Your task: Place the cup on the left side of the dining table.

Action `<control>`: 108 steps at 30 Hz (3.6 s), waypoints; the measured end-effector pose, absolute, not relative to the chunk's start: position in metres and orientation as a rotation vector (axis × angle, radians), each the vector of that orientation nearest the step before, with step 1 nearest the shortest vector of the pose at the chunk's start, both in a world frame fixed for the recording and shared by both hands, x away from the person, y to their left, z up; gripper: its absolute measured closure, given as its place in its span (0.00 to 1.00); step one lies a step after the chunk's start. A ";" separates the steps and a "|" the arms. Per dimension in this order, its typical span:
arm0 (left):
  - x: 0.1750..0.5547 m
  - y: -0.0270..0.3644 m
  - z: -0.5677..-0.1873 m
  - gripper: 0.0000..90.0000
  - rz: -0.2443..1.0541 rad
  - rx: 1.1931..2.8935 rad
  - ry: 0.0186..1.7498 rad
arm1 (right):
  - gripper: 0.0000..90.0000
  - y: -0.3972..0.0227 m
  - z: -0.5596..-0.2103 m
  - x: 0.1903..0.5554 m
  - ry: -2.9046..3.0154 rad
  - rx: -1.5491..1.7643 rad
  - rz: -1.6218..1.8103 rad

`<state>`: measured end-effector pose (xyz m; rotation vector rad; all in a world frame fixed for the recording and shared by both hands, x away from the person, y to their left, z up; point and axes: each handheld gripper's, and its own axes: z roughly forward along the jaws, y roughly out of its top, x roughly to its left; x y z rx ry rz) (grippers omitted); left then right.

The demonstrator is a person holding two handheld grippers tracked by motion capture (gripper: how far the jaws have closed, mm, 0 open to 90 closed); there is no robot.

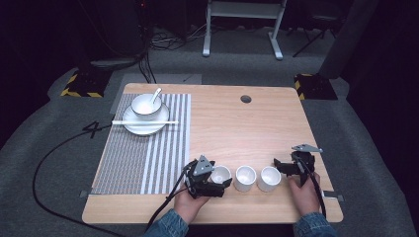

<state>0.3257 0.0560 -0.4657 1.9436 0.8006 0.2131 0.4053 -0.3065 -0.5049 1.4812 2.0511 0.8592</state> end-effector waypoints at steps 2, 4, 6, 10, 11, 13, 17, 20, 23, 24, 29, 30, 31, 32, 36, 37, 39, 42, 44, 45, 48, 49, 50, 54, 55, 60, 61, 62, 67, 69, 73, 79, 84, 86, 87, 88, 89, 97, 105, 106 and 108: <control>0.325 0.053 -0.470 0.17 0.220 1.960 0.784 | 0.03 -0.306 -0.505 0.405 2.051 1.481 0.859; 0.325 0.049 -0.473 0.17 0.233 1.982 0.779 | 0.04 -0.307 -0.505 0.405 2.051 1.481 0.859; 0.327 0.048 -0.477 0.19 0.248 1.996 0.781 | 0.03 -0.306 -0.505 0.405 2.051 1.481 0.859; 0.326 0.046 -0.485 0.27 0.288 2.007 0.782 | 0.04 -0.307 -0.505 0.405 2.051 1.481 0.859; 0.325 0.046 -0.487 0.28 0.299 2.010 0.780 | 0.04 -0.306 -0.505 0.405 2.051 1.481 0.859; 0.323 0.044 -0.489 0.29 0.330 2.019 0.772 | 0.03 -0.306 -0.505 0.405 2.051 1.481 0.859; 0.320 0.044 -0.494 0.30 0.378 1.997 0.745 | 0.03 -0.306 -0.505 0.405 2.051 1.480 0.859; 0.318 0.044 -0.497 0.30 0.397 1.969 0.747 | 0.03 -0.306 -0.505 0.405 2.050 1.481 0.859; 0.318 0.045 -0.497 0.30 0.395 1.969 0.746 | 0.04 -0.306 -0.505 0.405 2.050 1.482 0.860; 0.318 0.045 -0.497 0.30 0.394 1.968 0.746 | 0.03 -0.306 -0.505 0.405 2.050 1.482 0.860; 0.318 0.044 -0.497 0.30 0.397 1.969 0.746 | 0.04 -0.306 -0.505 0.405 2.050 1.482 0.859; 0.318 0.045 -0.497 0.30 0.396 1.969 0.746 | 0.03 -0.306 -0.505 0.405 2.050 1.482 0.860; 0.318 0.045 -0.497 0.30 0.393 1.969 0.746 | 0.03 -0.306 -0.505 0.405 2.050 1.482 0.860; 0.318 0.045 -0.497 0.30 0.395 1.970 0.744 | 0.03 -0.306 -0.505 0.405 2.050 1.482 0.859; 0.317 0.044 -0.497 0.30 0.406 1.971 0.747 | 0.03 -0.306 -0.505 0.405 2.050 1.482 0.860; 0.318 0.043 -0.496 0.30 0.405 1.976 0.752 | 0.03 -0.306 -0.505 0.405 2.050 1.481 0.860; 0.318 0.043 -0.494 0.30 0.400 1.988 0.765 | 0.04 -0.306 -0.505 0.405 2.050 1.482 0.859; 0.318 0.044 -0.488 0.31 0.403 1.998 0.758 | 0.03 -0.306 -0.505 0.405 2.049 1.483 0.859; 0.318 0.045 -0.483 0.30 0.409 2.005 0.749 | 0.03 -0.306 -0.505 0.405 2.049 1.483 0.859; 0.318 0.045 -0.481 0.31 0.414 2.017 0.739 | 0.03 -0.306 -0.505 0.405 2.049 1.483 0.859; 0.316 0.045 -0.474 0.31 0.437 2.042 0.717 | 0.03 -0.306 -0.505 0.405 2.050 1.483 0.860; 0.316 0.045 -0.472 0.30 0.436 2.044 0.711 | 0.03 -0.306 -0.505 0.405 2.050 1.482 0.859; 0.316 0.046 -0.470 0.31 0.431 2.037 0.703 | 0.03 -0.306 -0.505 0.405 2.049 1.483 0.859; 0.317 0.050 -0.460 0.31 0.418 2.026 0.701 | 0.03 -0.306 -0.505 0.405 2.048 1.484 0.859; 0.317 0.051 -0.458 0.31 0.417 2.021 0.700 | 0.03 -0.306 -0.505 0.405 2.048 1.484 0.859; 0.321 0.058 -0.448 0.31 0.401 1.992 0.713 | 0.03 -0.306 -0.505 0.405 2.048 1.483 0.859; 0.322 0.060 -0.446 0.31 0.403 1.990 0.715 | 0.03 -0.306 -0.505 0.405 2.048 1.484 0.859; 0.323 0.061 -0.445 0.31 0.401 1.987 0.720 | 0.03 -0.306 -0.505 0.405 2.047 1.484 0.859; 0.328 0.069 -0.436 0.31 0.399 1.973 0.740 | 0.03 -0.306 -0.505 0.405 2.048 1.484 0.859; 0.330 0.073 -0.431 0.31 0.413 1.968 0.751 | 0.03 -0.306 -0.505 0.405 2.048 1.484 0.858; 0.335 0.081 -0.424 0.31 0.424 1.949 0.774 | 0.03 -0.306 -0.505 0.405 2.048 1.484 0.859; 0.345 0.093 -0.412 0.31 0.458 1.919 0.810 | 0.03 -0.306 -0.505 0.405 2.047 1.484 0.859; 0.352 0.101 -0.404 0.31 0.485 1.896 0.830 | 0.03 -0.306 -0.505 0.405 2.048 1.484 0.859; 0.354 0.105 -0.401 0.31 0.500 1.882 0.845 | 0.03 -0.306 -0.505 0.405 2.048 1.484 0.859; 0.356 0.108 -0.400 0.31 0.496 1.876 0.852 | 0.03 -0.306 -0.505 0.405 2.048 1.485 0.859; 0.358 0.111 -0.399 0.31 0.492 1.871 0.859 | 0.03 -0.306 -0.505 0.405 2.048 1.484 0.859; 0.360 0.113 -0.398 0.31 0.495 1.871 0.866 | 0.03 -0.306 -0.505 0.405 2.047 1.484 0.859; 0.370 0.131 -0.385 0.31 0.562 1.845 0.894 | 0.04 -0.306 -0.505 0.405 2.047 1.483 0.858; 0.382 0.143 -0.377 0.31 0.637 1.816 0.933 | 0.03 -0.306 -0.505 0.405 2.047 1.484 0.859; 0.384 0.145 -0.378 0.31 0.643 1.812 0.944 | 0.03 -0.306 -0.505 0.405 2.048 1.484 0.859; 0.390 0.150 -0.380 0.31 0.643 1.801 0.966 | 0.03 -0.306 -0.505 0.405 2.047 1.484 0.859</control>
